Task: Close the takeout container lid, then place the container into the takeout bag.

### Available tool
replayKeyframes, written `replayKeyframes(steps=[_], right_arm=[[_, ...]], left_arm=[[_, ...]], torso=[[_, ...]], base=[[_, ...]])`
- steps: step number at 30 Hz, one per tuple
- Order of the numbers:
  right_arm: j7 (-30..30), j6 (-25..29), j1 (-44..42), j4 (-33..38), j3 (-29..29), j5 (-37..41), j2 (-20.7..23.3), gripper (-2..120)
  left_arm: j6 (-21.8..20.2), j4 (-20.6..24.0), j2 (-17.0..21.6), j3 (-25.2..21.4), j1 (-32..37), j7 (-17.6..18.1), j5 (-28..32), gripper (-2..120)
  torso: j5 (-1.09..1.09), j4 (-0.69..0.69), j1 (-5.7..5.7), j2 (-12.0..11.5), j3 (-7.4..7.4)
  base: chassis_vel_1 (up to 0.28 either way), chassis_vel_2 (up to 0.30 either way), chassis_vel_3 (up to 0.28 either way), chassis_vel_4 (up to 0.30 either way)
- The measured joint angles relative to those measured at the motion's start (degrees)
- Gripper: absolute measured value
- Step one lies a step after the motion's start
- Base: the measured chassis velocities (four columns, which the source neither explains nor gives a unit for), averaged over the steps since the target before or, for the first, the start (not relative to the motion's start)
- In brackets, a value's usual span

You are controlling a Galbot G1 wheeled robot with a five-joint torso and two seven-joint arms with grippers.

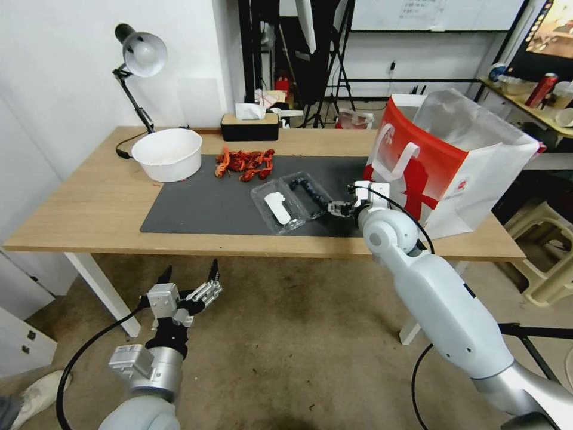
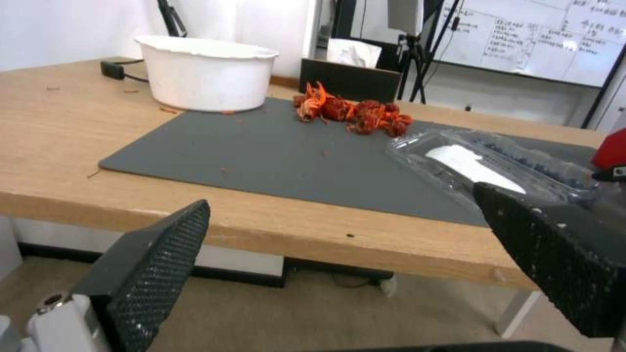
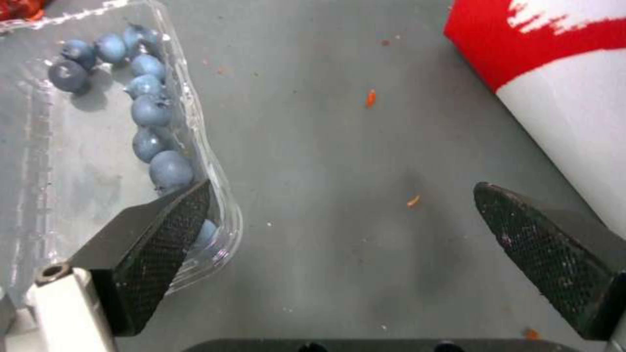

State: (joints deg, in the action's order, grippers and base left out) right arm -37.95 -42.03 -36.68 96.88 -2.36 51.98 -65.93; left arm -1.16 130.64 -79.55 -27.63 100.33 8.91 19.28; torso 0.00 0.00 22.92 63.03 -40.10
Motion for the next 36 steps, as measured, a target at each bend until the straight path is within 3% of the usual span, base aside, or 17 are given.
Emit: replayKeyframes(steps=[36], right_arm=[[-5.65,0.03,-3.20,5.39,0.65,4.56,0.20,100]], left_arm=[[1.03,-0.24,-0.06,0.03,-0.16,-0.06,-0.36,100]], torso=[[0.00,0.00,0.00,0.00,0.00]], base=[[0.000,0.000,0.000,0.000]])
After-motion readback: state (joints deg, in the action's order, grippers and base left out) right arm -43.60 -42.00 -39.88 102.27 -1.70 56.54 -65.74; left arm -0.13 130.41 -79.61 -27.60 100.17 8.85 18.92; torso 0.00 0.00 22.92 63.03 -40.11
